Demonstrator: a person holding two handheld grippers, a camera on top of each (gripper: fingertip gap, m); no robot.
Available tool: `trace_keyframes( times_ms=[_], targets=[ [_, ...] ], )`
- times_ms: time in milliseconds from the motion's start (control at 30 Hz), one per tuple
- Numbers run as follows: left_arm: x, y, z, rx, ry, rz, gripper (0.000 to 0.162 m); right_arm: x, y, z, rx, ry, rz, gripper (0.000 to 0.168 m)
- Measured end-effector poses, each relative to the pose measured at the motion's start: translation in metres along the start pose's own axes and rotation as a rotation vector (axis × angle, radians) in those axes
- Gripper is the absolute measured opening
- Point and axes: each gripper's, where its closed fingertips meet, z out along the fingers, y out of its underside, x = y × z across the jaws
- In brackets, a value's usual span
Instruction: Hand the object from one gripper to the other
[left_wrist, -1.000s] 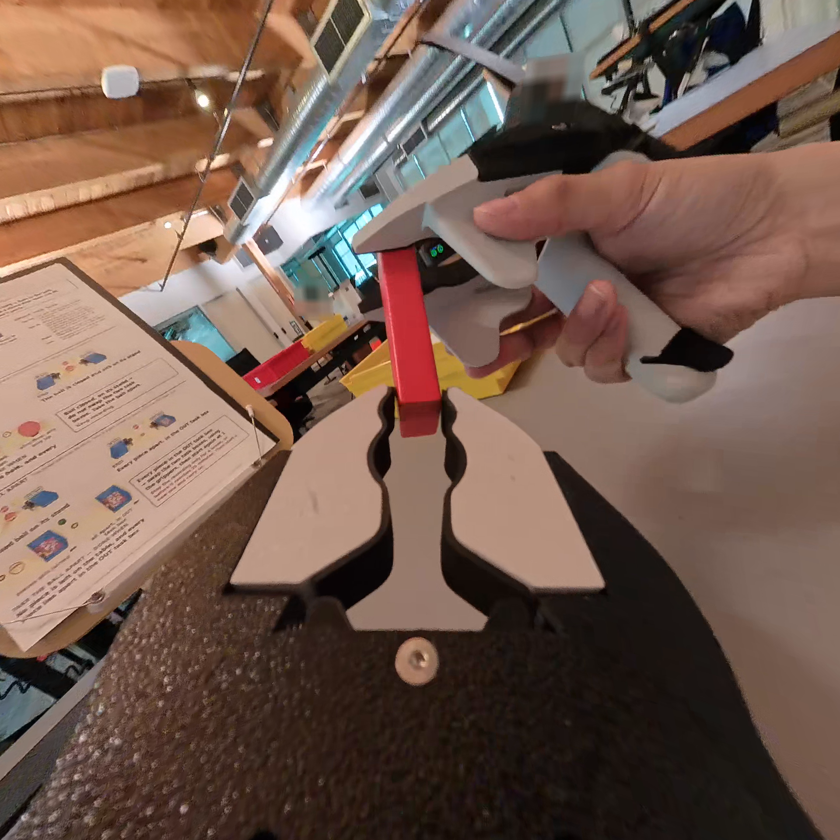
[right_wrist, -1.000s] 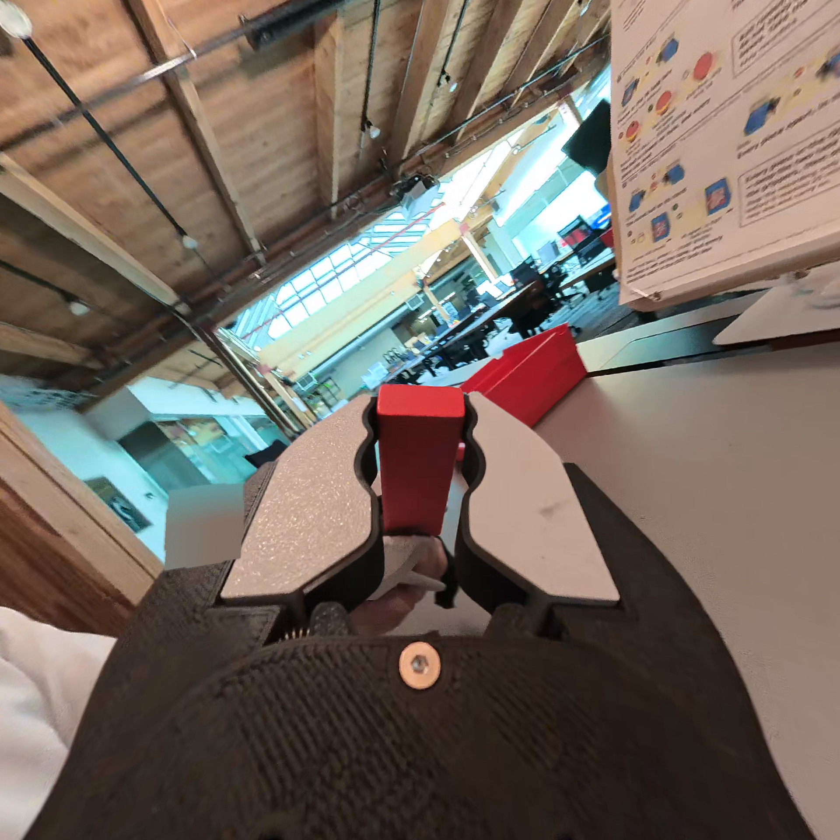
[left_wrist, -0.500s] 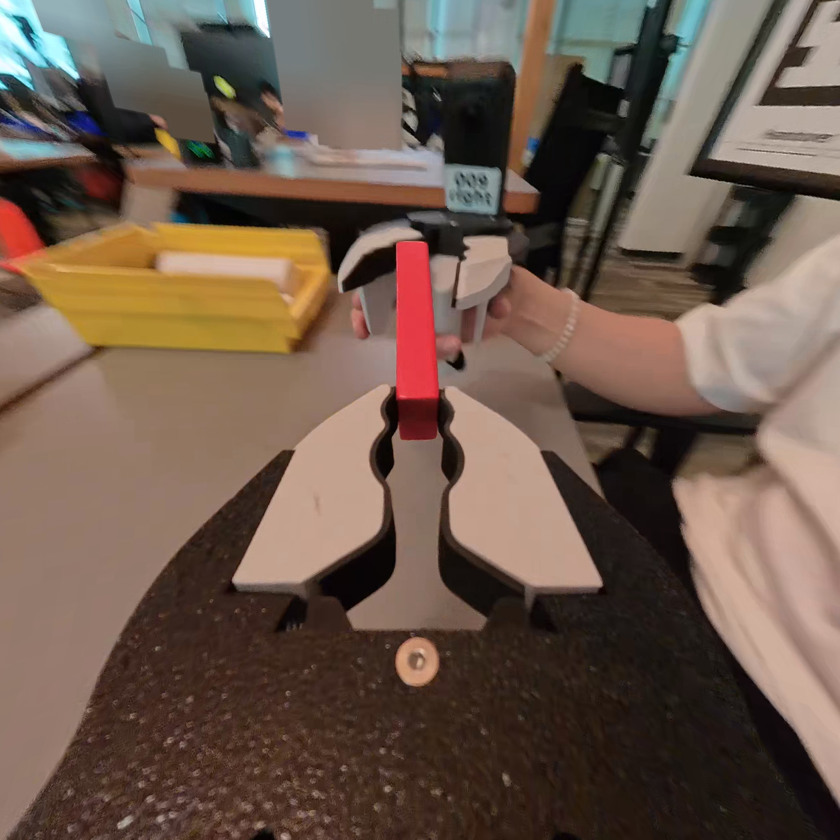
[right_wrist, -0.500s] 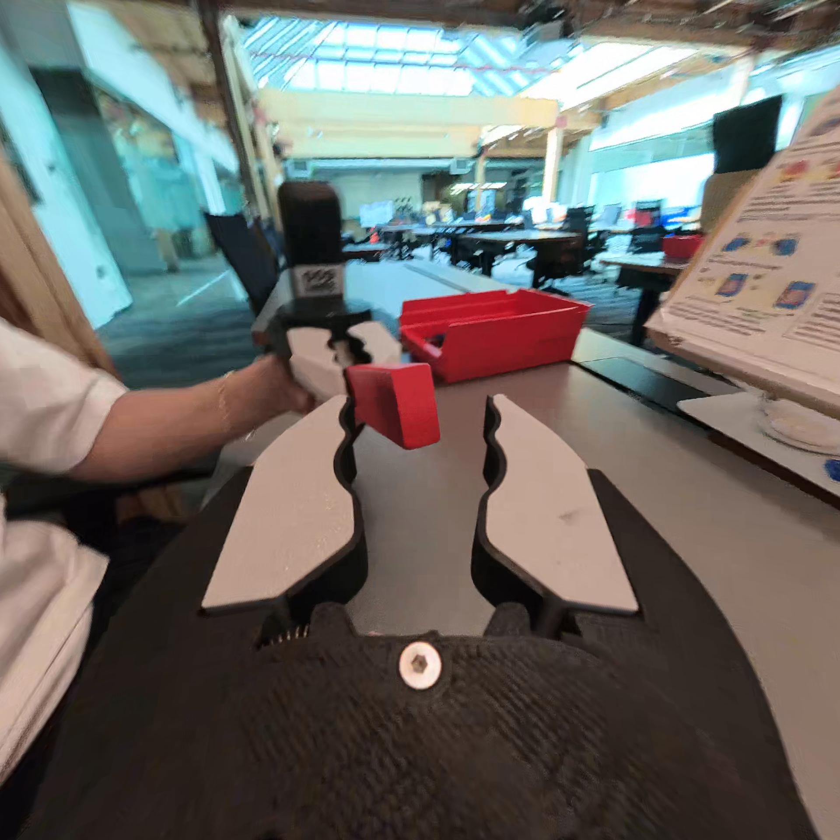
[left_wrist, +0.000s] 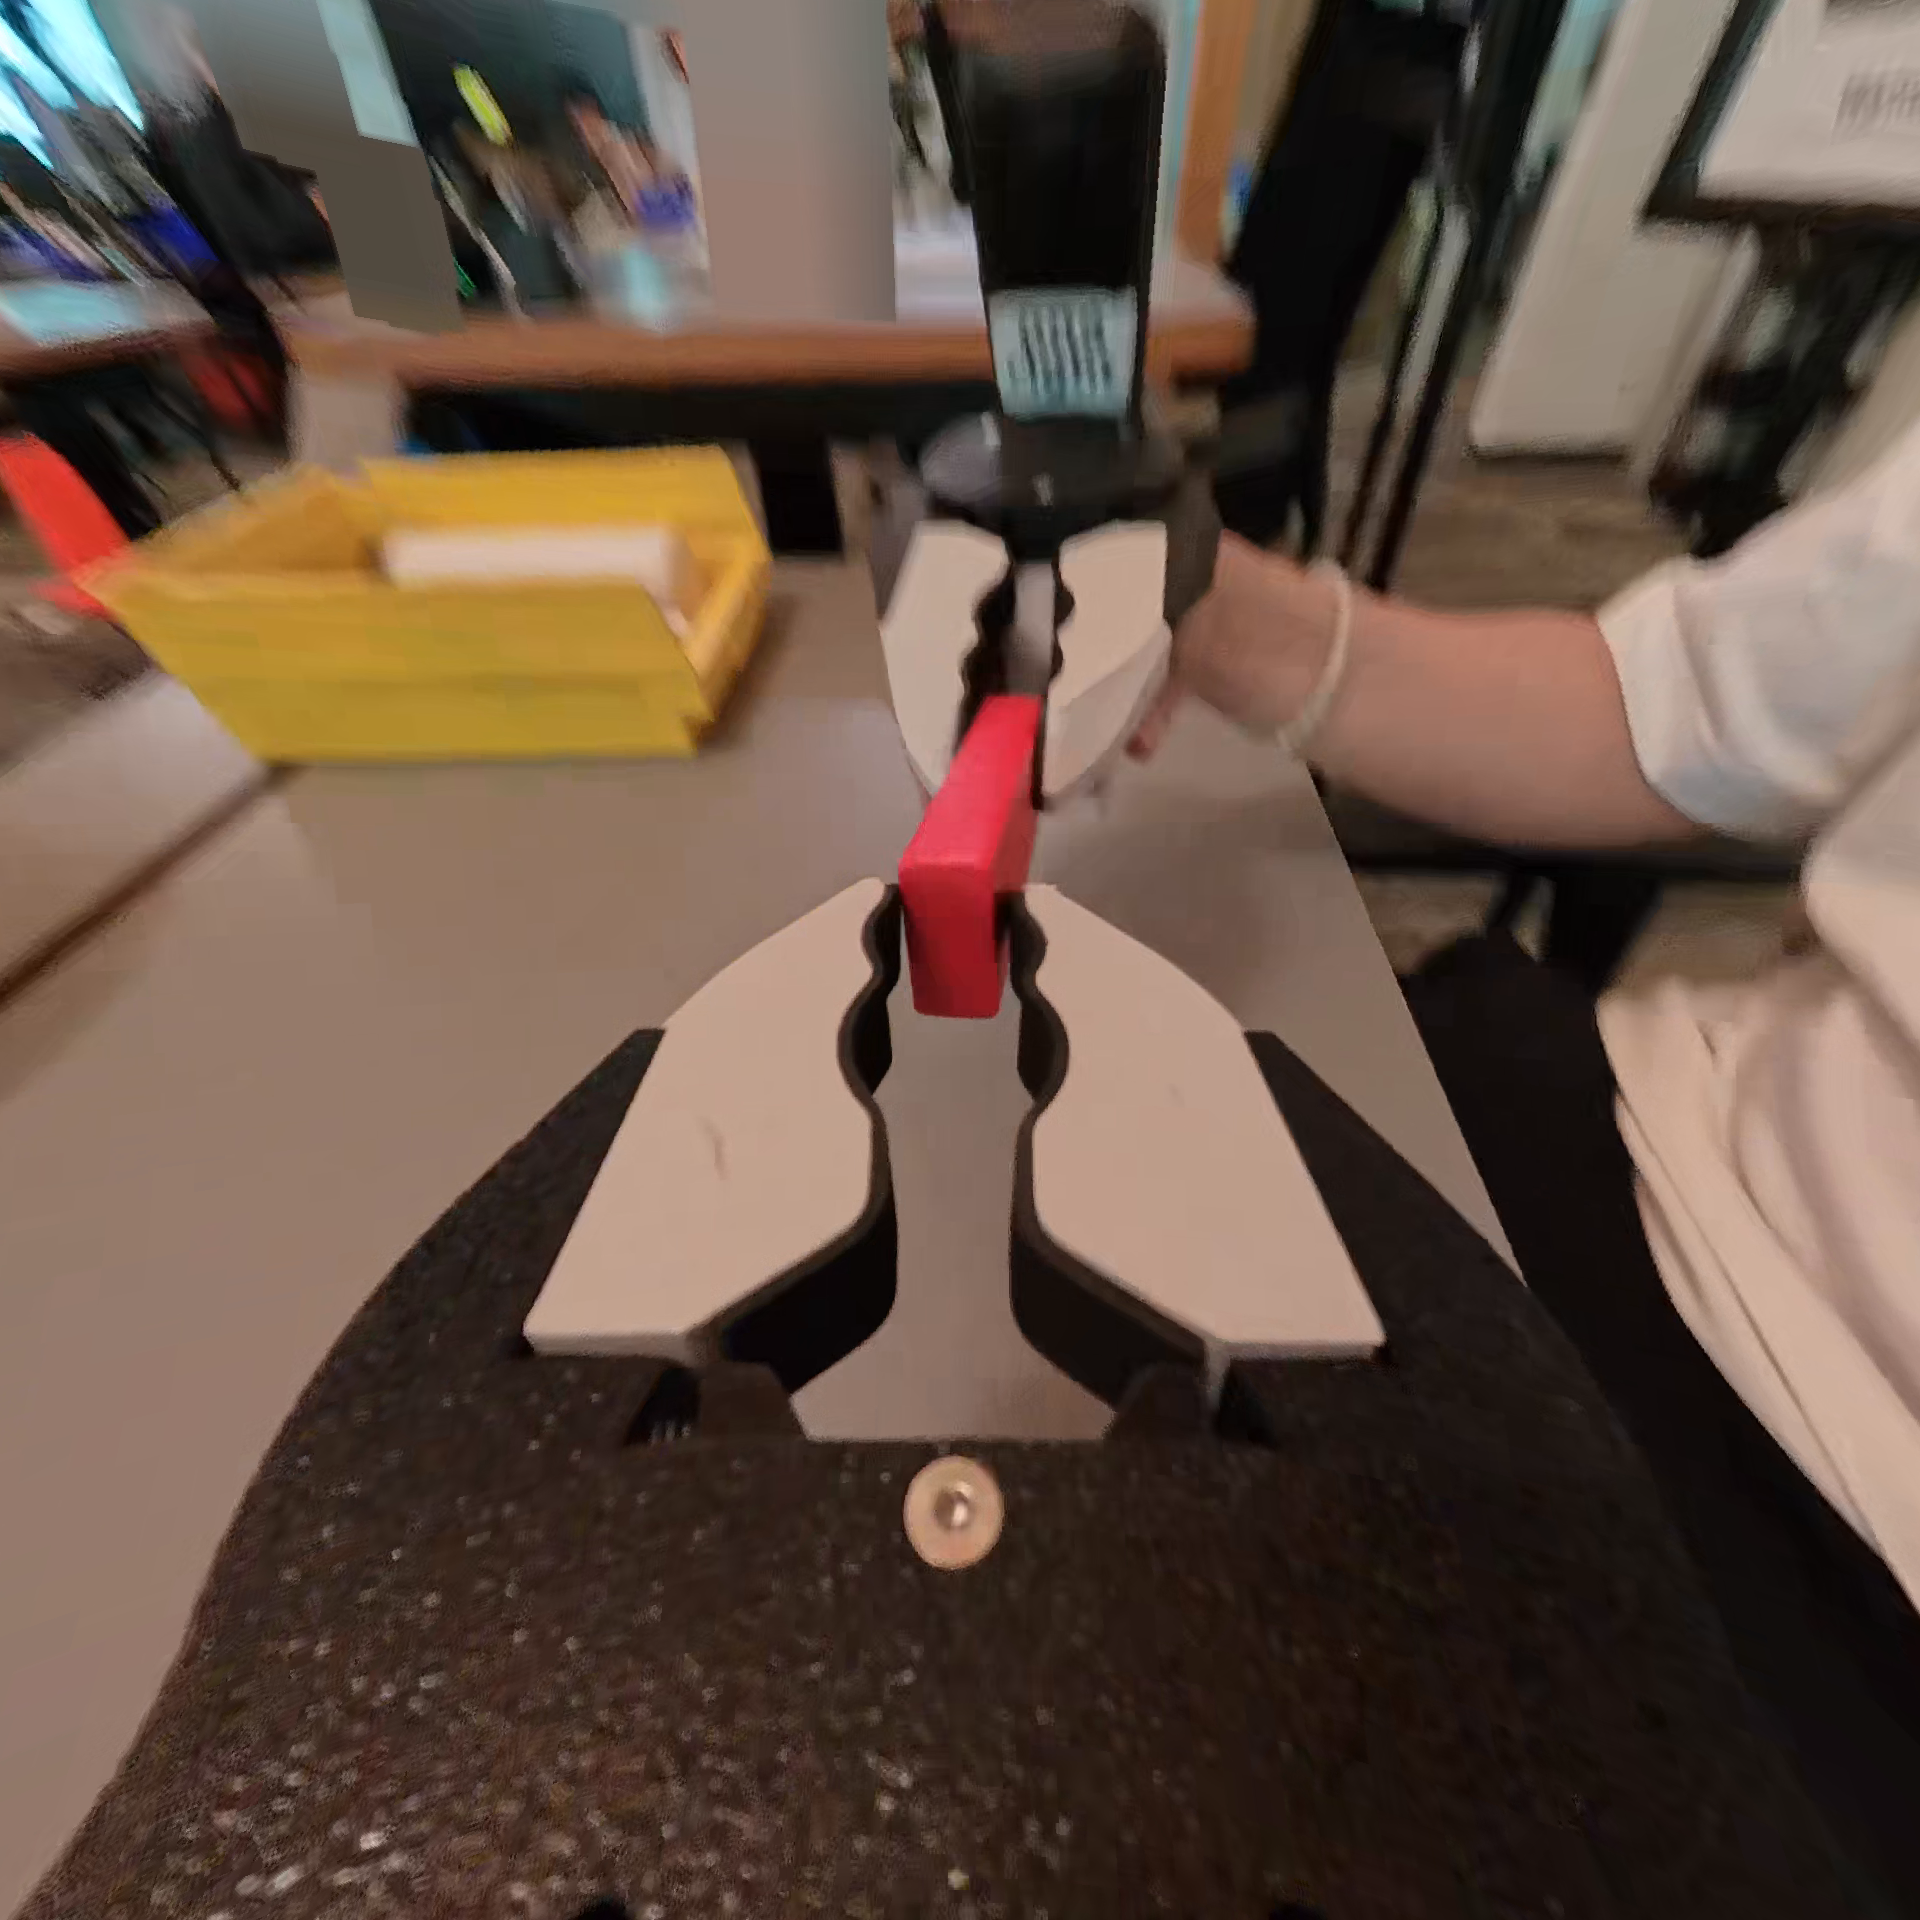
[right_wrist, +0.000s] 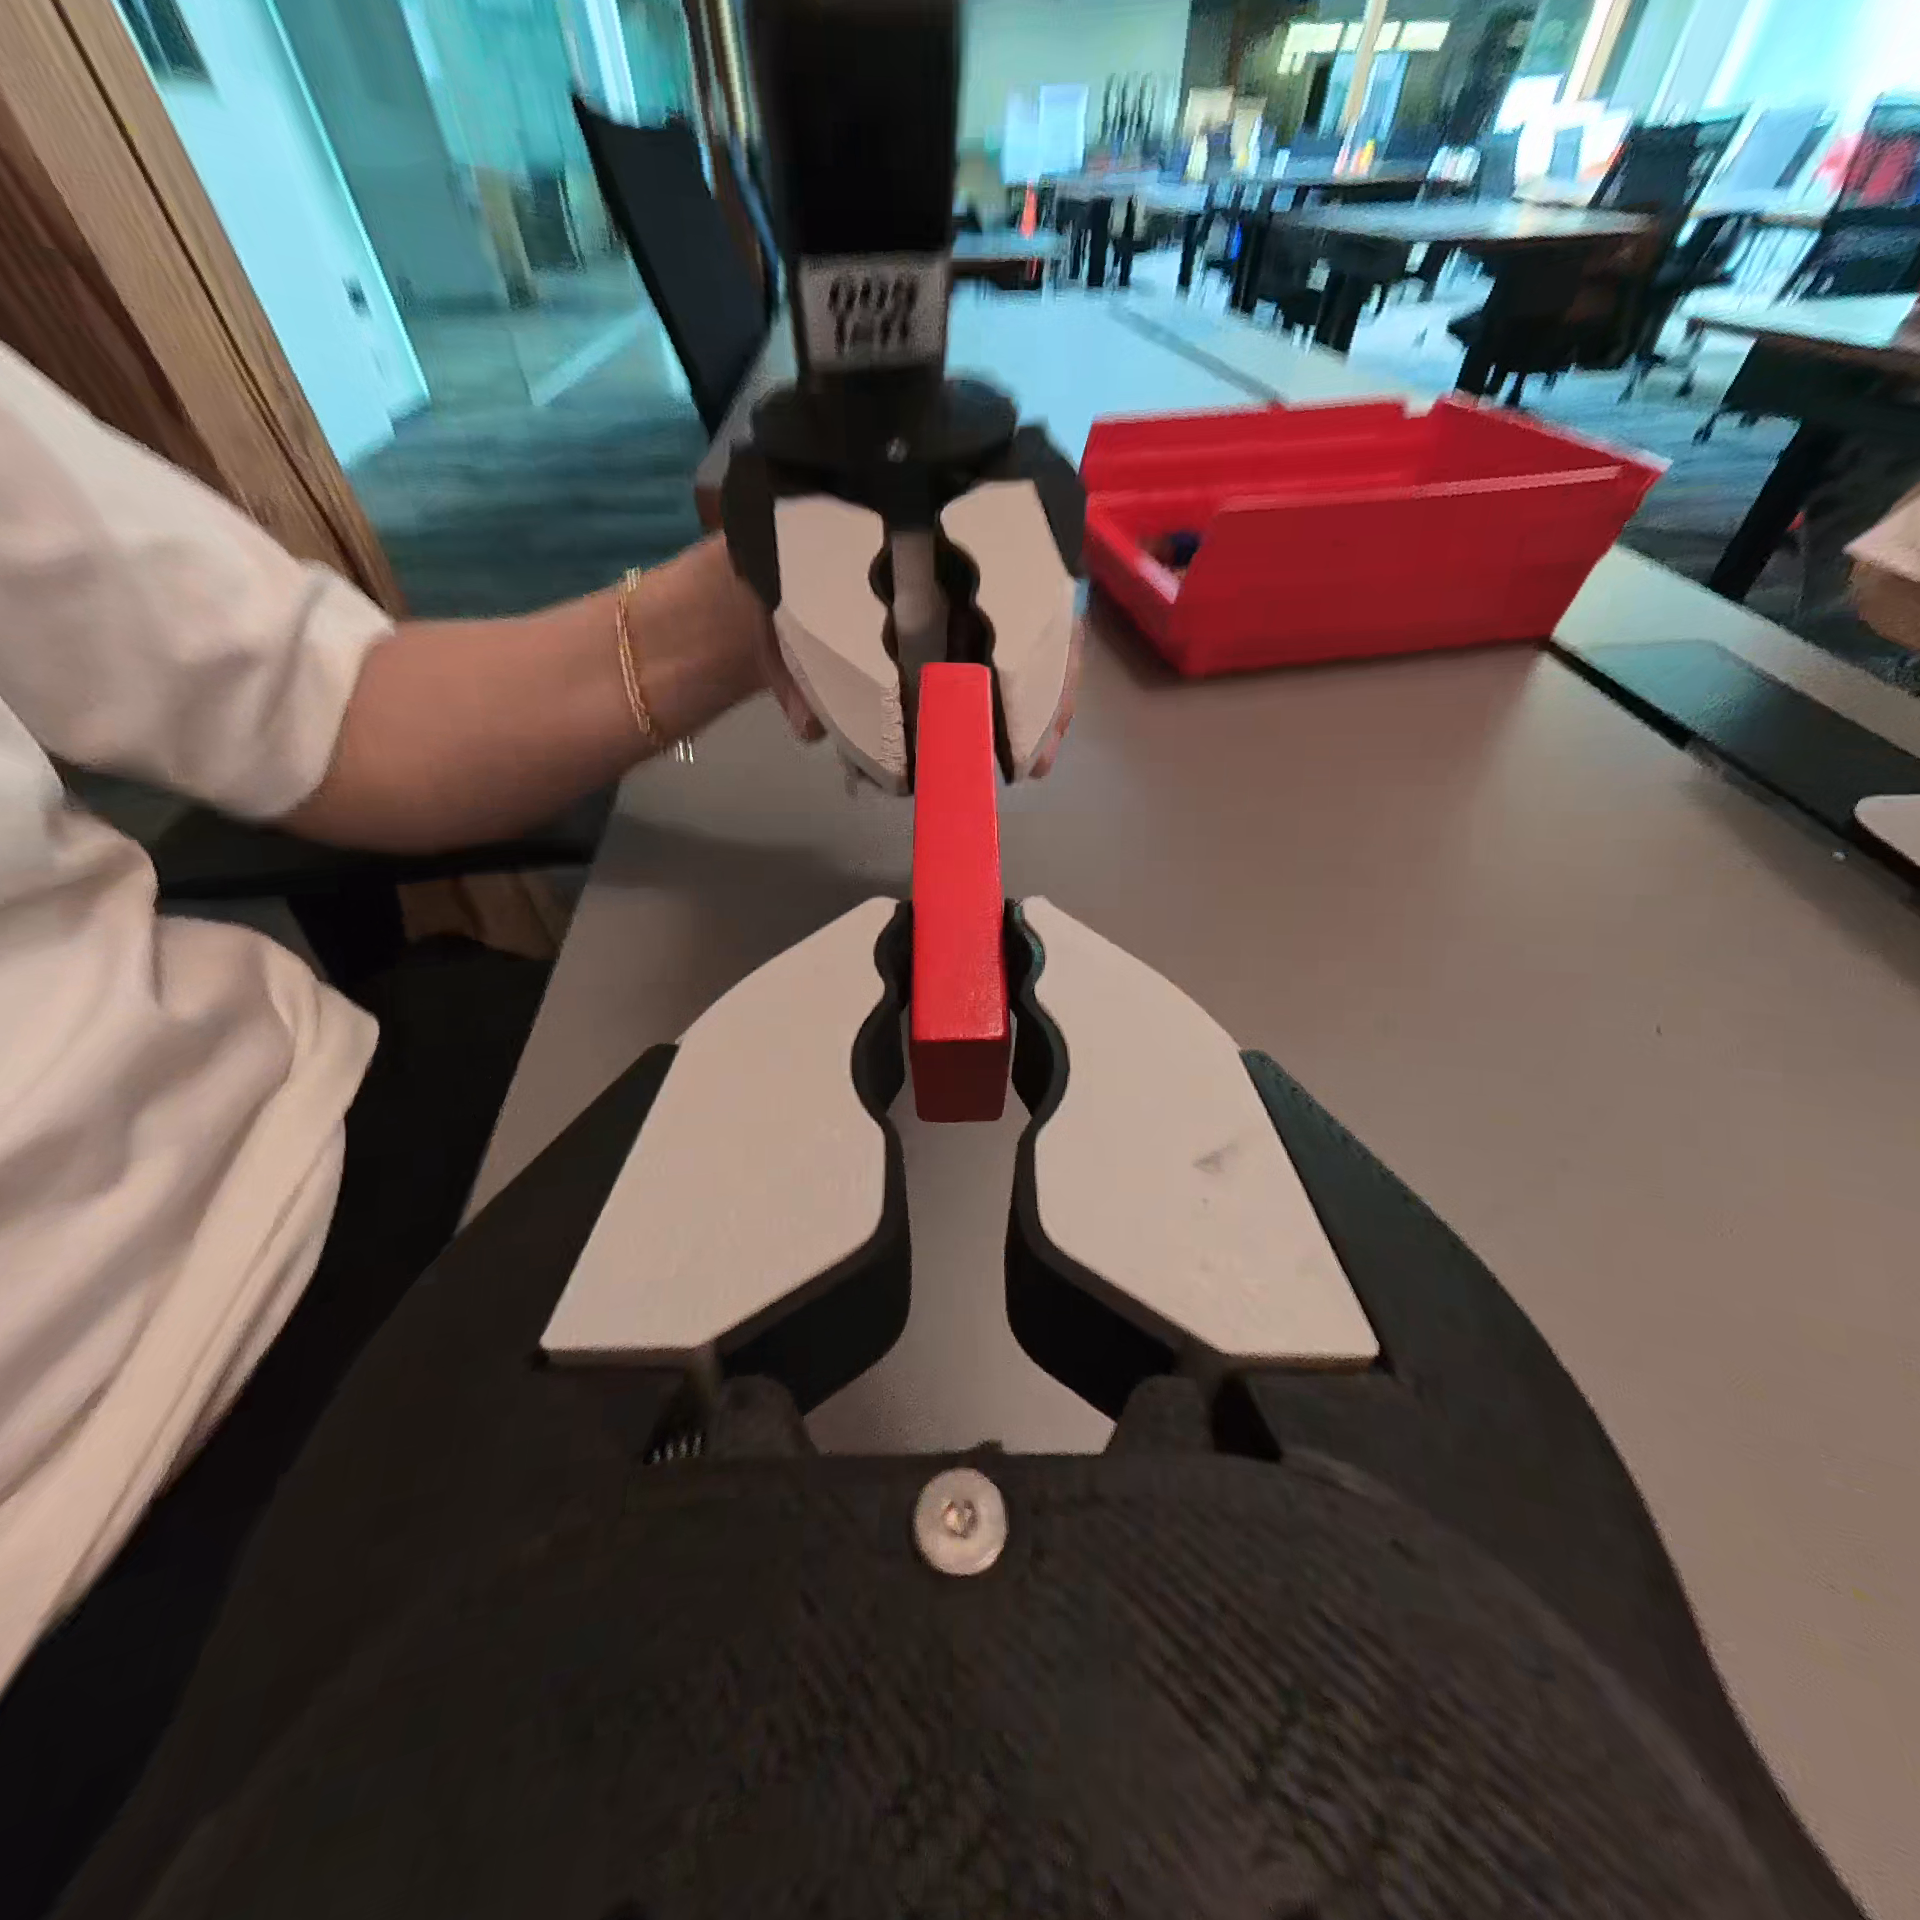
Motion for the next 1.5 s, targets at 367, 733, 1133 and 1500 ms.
trace_keyframes(
  times_ms=[367, 733, 1133, 1500],
  targets=[
    [-0.021, -0.037, 0.008, 0.490, -0.029, -0.308, 0.023, 0.024, -0.040, 0.001, 0.465, 0.058, 0.239, 0.016],
    [-0.015, 0.012, 0.028, -0.010, -0.081, -0.171, 0.015, 0.024, -0.025, 0.004, 0.224, 0.175, 0.072, 0.032],
    [-0.001, -0.001, 0.026, 0.014, -0.060, -0.059, 0.018, 0.007, -0.037, 0.012, 0.227, 0.132, -0.024, 0.016],
    [-0.003, -0.010, 0.038, 0.229, 0.002, -0.241, 0.020, 0.023, -0.073, -0.019, 0.677, 0.103, 0.235, 0.016]
  ],
)
